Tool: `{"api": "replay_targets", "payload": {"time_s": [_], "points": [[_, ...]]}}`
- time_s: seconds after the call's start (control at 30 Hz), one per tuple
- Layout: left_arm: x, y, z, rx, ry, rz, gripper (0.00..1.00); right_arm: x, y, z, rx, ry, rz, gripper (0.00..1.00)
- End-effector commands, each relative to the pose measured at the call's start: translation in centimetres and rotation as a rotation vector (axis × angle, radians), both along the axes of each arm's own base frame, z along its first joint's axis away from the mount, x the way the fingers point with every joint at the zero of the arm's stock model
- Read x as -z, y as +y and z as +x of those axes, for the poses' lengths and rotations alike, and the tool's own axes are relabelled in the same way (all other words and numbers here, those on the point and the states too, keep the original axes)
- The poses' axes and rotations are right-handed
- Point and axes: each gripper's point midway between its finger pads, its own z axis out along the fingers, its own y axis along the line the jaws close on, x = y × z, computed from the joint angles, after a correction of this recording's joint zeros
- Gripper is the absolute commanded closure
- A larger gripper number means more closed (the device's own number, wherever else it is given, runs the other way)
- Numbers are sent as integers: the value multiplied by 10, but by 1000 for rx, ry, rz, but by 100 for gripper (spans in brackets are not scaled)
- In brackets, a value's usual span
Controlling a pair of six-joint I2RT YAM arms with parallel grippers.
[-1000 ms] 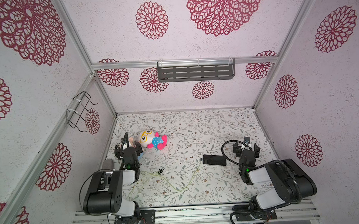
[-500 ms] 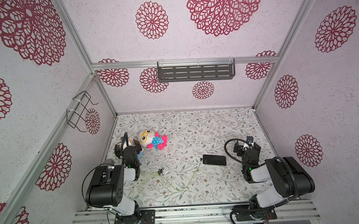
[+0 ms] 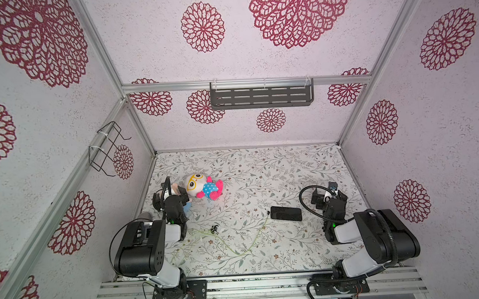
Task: Plug wired earphones into phones
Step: Reset both arms
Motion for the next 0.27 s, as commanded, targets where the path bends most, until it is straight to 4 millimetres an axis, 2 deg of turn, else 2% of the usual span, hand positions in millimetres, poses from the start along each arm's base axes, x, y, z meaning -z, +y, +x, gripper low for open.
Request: {"api": "replay_targets", "payload": {"time_s": [0.0, 0.23], "points": [[-10, 5, 2, -18, -35, 3, 2, -16, -1, 7, 7, -61, 29, 1], [-10, 4, 2, -17, -35, 2, 2, -16, -2, 8, 5, -57, 38, 1]]}}
